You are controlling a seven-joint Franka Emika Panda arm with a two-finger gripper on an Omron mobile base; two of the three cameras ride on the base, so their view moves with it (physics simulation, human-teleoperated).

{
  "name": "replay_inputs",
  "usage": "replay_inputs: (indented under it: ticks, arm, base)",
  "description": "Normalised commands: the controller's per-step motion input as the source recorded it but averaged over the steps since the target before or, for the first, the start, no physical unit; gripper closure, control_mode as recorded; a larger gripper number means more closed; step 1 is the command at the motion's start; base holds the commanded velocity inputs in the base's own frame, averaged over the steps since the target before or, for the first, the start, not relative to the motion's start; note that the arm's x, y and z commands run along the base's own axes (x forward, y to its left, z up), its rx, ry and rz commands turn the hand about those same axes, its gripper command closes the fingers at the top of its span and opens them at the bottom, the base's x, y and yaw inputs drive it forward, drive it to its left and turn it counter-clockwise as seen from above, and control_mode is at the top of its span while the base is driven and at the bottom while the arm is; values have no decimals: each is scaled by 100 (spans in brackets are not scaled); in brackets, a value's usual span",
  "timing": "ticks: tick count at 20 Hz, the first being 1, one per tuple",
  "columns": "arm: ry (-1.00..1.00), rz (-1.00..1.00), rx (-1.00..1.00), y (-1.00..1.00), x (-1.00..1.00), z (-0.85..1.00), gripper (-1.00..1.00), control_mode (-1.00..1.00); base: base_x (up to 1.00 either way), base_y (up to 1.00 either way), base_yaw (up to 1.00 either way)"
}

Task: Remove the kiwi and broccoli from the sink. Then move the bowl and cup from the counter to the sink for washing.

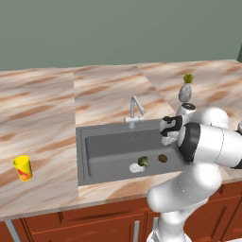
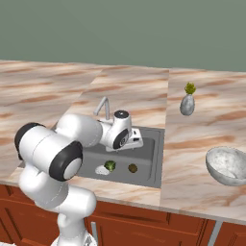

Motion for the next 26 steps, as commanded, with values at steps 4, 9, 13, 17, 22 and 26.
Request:
replay_inputs:
  ticks: [4,9,13,17,22,26]
  arm:
    - [0,0,0,-1,10,-13,-100,-100]
    - [-2,0,0,-2,10,-13,-100,-100]
    - [-3,0,0,0,11,-12,-100,-100]
    - [-2,0,0,0,11,-13,-100,-100]
    - [-1,0,0,-1,11,-13,-100,-100]
    - [0,0,-1,-1,12,-14,-100,-100]
  base:
    - [0,0,0]
    - [0,0,0]
    - [0,0,0]
    - [0,0,0]
    - [0,0,0]
    - [0,0,0]
